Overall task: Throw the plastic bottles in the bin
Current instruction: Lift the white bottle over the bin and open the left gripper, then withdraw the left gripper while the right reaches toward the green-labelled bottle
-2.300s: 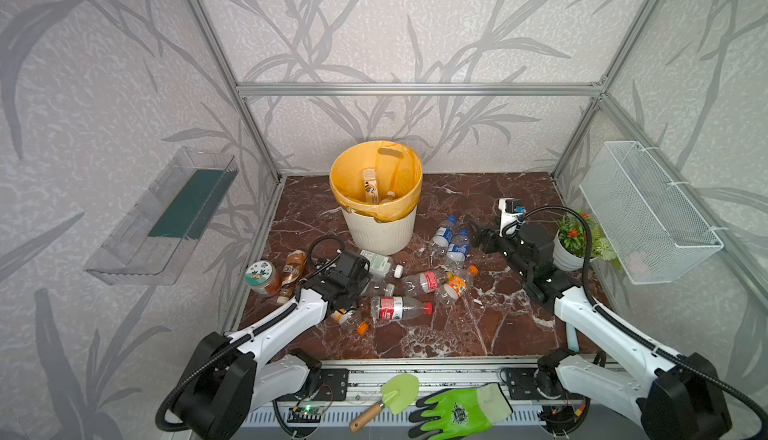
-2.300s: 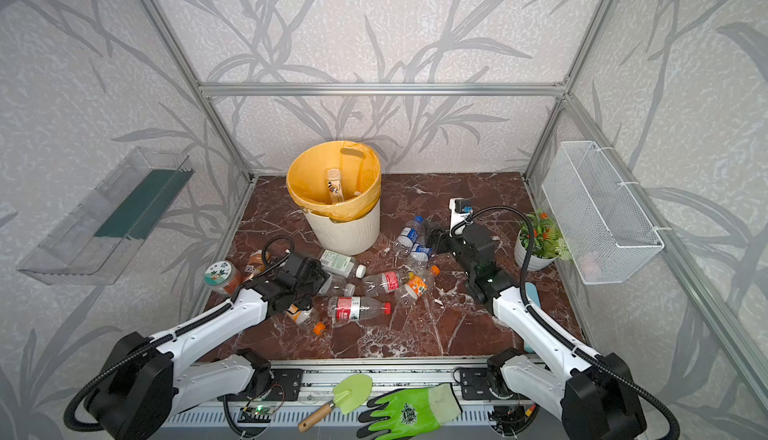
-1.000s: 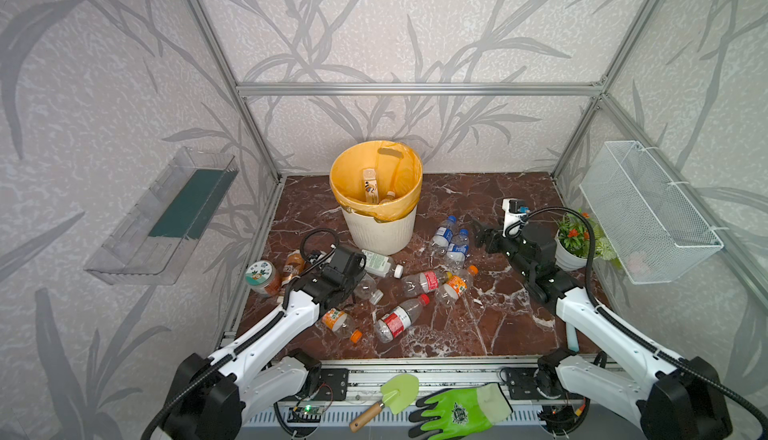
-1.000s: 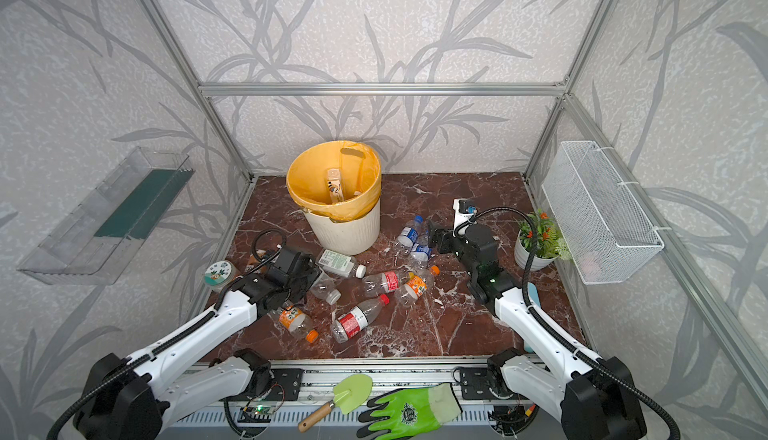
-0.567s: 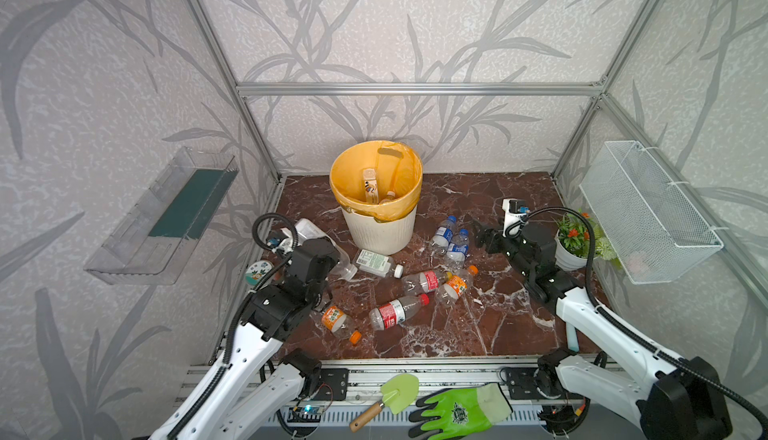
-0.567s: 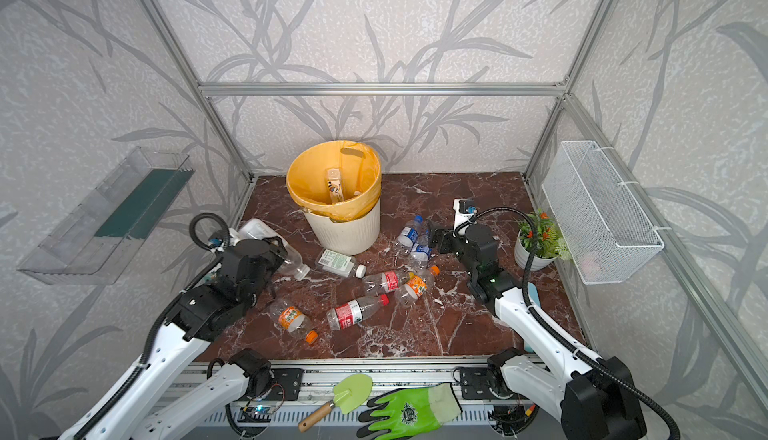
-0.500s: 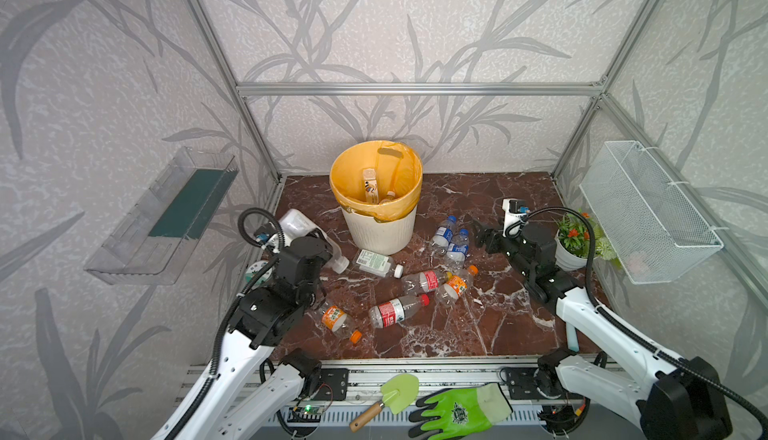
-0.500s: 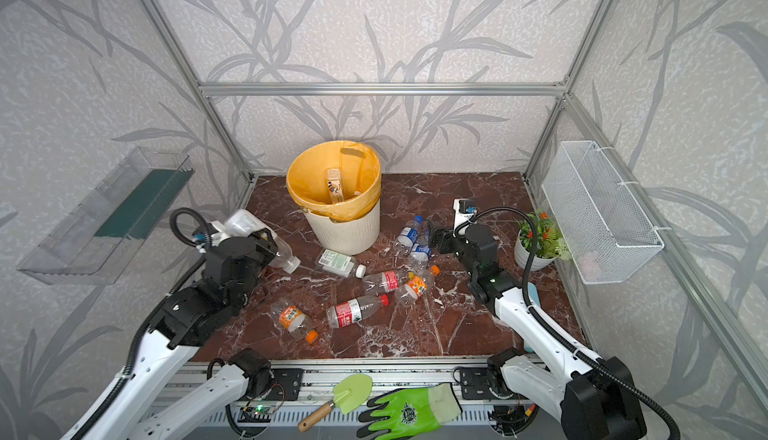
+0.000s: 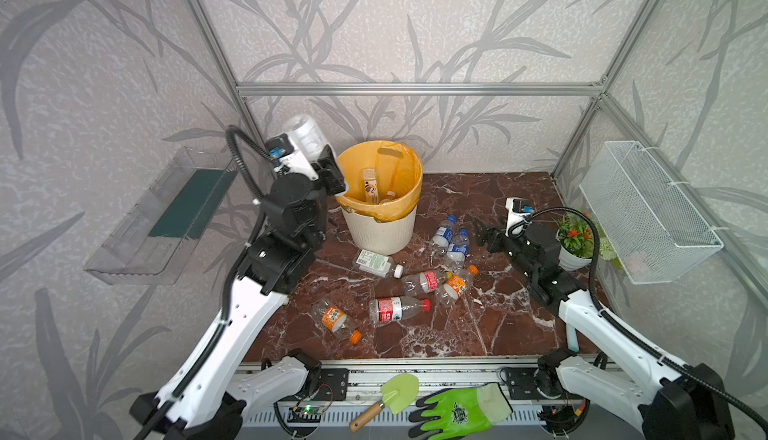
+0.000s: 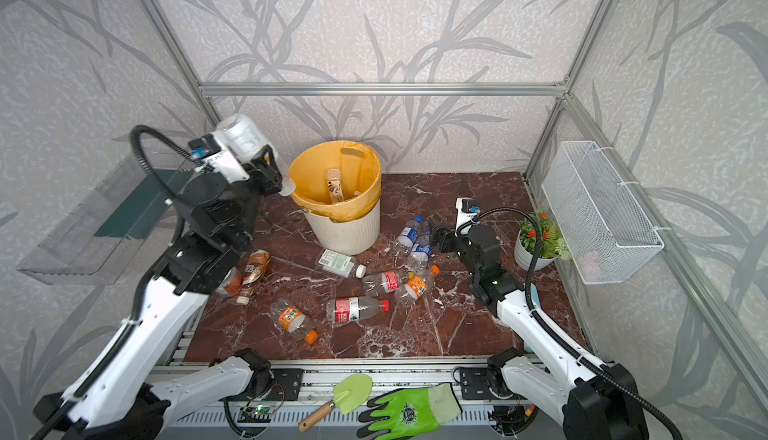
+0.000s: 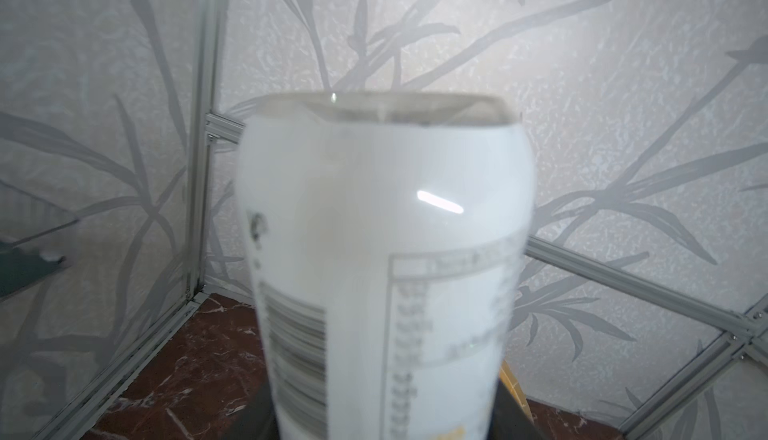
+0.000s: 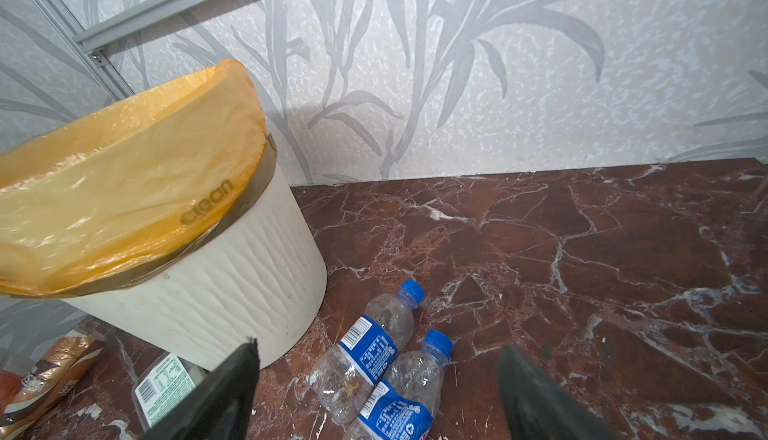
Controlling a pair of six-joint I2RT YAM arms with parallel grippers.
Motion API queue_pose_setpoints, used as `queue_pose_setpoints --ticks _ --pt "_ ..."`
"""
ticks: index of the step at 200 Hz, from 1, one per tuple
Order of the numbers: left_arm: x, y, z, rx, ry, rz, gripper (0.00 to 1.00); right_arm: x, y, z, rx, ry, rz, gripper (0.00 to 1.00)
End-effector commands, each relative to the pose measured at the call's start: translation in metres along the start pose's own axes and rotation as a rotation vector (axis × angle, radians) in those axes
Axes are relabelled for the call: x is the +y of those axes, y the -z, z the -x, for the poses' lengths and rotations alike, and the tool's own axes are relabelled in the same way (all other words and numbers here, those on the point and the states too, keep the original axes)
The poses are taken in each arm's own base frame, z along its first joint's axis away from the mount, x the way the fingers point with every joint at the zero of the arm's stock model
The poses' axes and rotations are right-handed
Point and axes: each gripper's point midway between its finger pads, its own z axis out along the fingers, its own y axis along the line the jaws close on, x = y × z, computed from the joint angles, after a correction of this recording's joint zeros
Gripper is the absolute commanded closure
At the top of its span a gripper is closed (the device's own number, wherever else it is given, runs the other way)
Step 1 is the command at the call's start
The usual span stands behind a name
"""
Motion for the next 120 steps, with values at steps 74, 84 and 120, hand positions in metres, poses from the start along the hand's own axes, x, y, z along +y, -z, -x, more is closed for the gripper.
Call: queue_pose_setpoints --ticks 74,84,120 --pt "-0.046 -0.025 0.023 -0.021 -0.164 -0.132 0.01 -0.006 0.02 0.021 -0.055 0.039 -0.026 0.1" --pt "-0.044 -0.012 0.04 -0.052 -0.17 -0.141 0.01 -0.005 0.019 0.02 -0.052 0.035 -0.022 0.1" --pt "-0.019 0.017 0.047 -0.066 -0.162 -0.105 0.01 -0.003 0.013 0.019 -0.048 0.019 -0.007 0.1"
